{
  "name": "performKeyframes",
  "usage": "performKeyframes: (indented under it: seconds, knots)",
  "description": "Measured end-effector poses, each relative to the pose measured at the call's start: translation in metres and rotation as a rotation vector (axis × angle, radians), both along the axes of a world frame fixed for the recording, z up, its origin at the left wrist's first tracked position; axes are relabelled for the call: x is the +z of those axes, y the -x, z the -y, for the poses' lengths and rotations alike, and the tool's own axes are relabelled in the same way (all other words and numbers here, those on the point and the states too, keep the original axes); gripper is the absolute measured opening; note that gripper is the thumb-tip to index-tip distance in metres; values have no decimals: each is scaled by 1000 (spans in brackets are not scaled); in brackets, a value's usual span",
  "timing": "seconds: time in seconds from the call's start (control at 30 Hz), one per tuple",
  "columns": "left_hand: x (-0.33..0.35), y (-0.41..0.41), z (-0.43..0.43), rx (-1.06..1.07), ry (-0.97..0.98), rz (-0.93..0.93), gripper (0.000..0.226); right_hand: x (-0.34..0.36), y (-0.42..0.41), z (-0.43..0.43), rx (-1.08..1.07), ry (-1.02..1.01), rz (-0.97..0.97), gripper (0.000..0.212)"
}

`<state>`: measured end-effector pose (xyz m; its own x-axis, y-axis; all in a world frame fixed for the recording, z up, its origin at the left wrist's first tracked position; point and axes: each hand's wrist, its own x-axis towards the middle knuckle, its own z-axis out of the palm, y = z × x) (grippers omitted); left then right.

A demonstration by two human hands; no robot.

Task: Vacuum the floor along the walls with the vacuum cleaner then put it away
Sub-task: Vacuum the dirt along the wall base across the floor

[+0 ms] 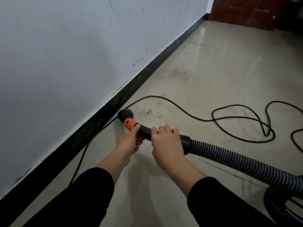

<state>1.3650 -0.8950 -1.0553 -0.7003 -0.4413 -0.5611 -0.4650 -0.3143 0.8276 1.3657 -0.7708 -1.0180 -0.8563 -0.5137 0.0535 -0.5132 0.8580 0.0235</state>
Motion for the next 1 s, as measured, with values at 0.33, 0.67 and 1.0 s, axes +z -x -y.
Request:
performKeyframes:
  seconds: [0.33, 0.67, 1.0]
  knots:
    - [5, -3, -19, -56, -5, -6, 33, 5, -6, -18, -24, -24, -11, 37]
    - [7, -8, -38, -105, -40, 1, 37, 13, -15, -40, -45, -48, -10, 35]
    - [10, -17, -55, -135, -54, 19, 38, 19, -26, -59, -43, -82, -17, 35]
